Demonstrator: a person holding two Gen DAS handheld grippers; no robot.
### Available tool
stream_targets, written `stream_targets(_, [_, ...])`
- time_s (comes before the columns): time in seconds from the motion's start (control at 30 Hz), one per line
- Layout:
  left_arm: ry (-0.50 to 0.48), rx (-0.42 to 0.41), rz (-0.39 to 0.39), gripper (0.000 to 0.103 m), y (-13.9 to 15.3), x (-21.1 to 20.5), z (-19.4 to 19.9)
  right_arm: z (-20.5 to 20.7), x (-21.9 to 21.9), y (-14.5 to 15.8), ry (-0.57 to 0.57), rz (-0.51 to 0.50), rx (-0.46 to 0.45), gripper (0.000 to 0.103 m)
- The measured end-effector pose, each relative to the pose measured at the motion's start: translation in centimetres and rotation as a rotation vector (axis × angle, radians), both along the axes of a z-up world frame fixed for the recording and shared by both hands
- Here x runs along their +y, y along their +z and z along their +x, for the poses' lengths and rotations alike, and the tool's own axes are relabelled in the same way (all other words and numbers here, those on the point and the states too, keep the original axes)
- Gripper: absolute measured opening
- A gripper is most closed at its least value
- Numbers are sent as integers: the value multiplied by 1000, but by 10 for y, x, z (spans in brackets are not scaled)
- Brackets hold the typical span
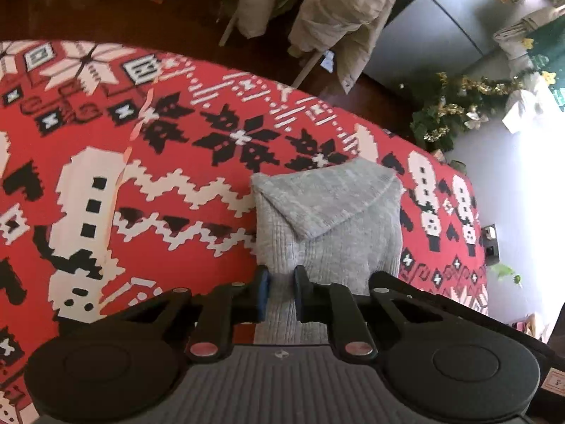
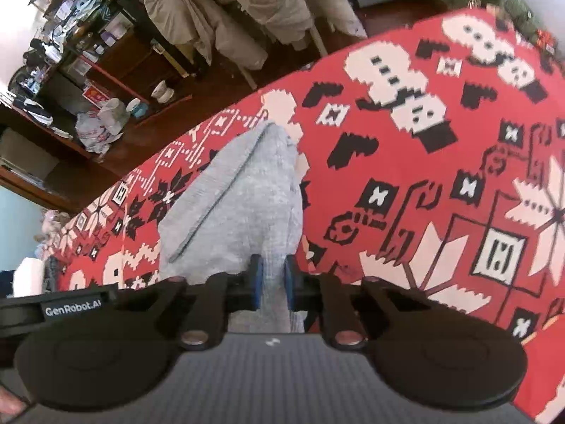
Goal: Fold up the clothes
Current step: 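Press the folded shirt bundle flat with both grippers, then grasp the grey shirt bundle's end with the left gripper while the right gripper grasps beside it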
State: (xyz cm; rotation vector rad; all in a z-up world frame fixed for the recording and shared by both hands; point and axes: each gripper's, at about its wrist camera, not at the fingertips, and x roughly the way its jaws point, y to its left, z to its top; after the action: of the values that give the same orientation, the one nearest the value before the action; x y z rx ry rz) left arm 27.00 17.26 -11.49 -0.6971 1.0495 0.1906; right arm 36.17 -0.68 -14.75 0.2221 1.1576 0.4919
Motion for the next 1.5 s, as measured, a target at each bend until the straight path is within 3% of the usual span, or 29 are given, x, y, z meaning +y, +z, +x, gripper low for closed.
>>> stream_targets(0.33, [-43, -142, 13, 14, 57, 16, -35, -45, 8, 68, -64, -2, -133, 9])
stream_targets(0.47, [-13, -174, 47, 14, 85, 31, -63, -69, 23, 101, -66, 17, -175, 9])
stream_targets(0.8, [191, -223, 152, 14, 159, 100, -160, -139, 112, 179, 126, 104, -243, 9])
stream_targets(0.93, [216, -232, 209, 14, 178, 144, -192, -171, 166, 201, 185, 139, -247, 9])
stream_targets(1.07, [213, -234, 199, 14, 181, 207, -218, -201, 230, 210, 212, 165, -231, 9])
stream_targets(1.23, [96, -233, 216, 14, 181, 275, -232, -238, 306, 209, 194, 168, -203, 9])
stream_targets(1.5, [66, -180, 221, 14, 153, 330, -243, -270, 388, 184, 141, 182, -144, 9])
